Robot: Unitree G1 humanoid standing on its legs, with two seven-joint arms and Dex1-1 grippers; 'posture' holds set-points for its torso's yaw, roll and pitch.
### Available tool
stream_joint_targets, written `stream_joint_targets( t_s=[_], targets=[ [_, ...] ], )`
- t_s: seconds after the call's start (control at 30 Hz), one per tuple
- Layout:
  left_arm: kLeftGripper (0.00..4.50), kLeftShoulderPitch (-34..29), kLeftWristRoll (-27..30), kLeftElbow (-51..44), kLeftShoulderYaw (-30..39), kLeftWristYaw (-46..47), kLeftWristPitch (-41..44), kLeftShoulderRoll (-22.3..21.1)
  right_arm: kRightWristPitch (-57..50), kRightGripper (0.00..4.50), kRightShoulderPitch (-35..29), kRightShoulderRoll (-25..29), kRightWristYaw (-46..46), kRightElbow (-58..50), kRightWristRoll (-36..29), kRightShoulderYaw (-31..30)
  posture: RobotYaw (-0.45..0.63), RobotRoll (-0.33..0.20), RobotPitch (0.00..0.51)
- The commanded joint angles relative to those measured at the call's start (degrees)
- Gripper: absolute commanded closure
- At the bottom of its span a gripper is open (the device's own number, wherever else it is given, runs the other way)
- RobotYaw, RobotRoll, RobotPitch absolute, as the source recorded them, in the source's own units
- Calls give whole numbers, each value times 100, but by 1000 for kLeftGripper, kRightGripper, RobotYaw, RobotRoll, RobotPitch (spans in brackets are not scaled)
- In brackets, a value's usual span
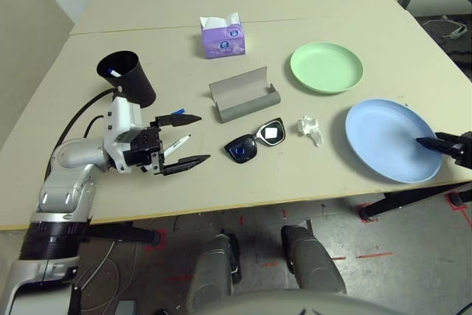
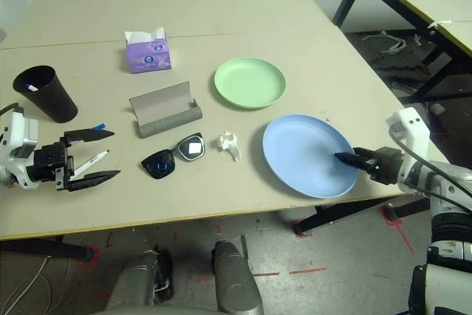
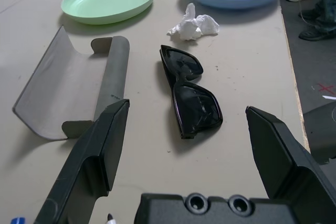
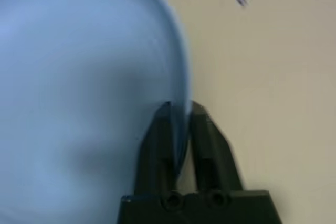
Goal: Organize and tidy the items on the table.
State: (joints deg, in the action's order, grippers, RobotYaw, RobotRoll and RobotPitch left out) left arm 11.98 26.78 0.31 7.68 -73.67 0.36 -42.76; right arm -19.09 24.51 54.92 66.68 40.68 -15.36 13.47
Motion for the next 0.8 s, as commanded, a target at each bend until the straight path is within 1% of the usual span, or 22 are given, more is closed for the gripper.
stream_joint_targets(
  t_s=[0.03,0.17,0.3,0.5,0.6,0.8],
  targets=[
    [0,-54,-102,83,-83,-6,-89,13,-196,4484,-86,-74,-65,-12,-48,16,-144,0,214],
    [0,-56,-139,120,-121,16,-131,27,-431,4484,70,-67,-136,-154,-202,135,-146,0,219],
    [0,-88,-172,124,-184,28,-158,28,-918,4484,247,-43,-209,-567,-388,169,-149,0,225],
    [0,-126,-243,163,-217,36,-208,9,-1878,4484,406,-119,-540,-1680,-716,180,-150,0,229],
    [0,-102,-278,259,-186,60,-258,-15,-2185,4484,559,-188,-759,-2023,-811,153,-149,0,229],
    [0,-61,-291,353,-137,73,-313,-57,-2213,4484,1314,-539,-1552,-1722,-774,292,-139,0,222]
  ],
)
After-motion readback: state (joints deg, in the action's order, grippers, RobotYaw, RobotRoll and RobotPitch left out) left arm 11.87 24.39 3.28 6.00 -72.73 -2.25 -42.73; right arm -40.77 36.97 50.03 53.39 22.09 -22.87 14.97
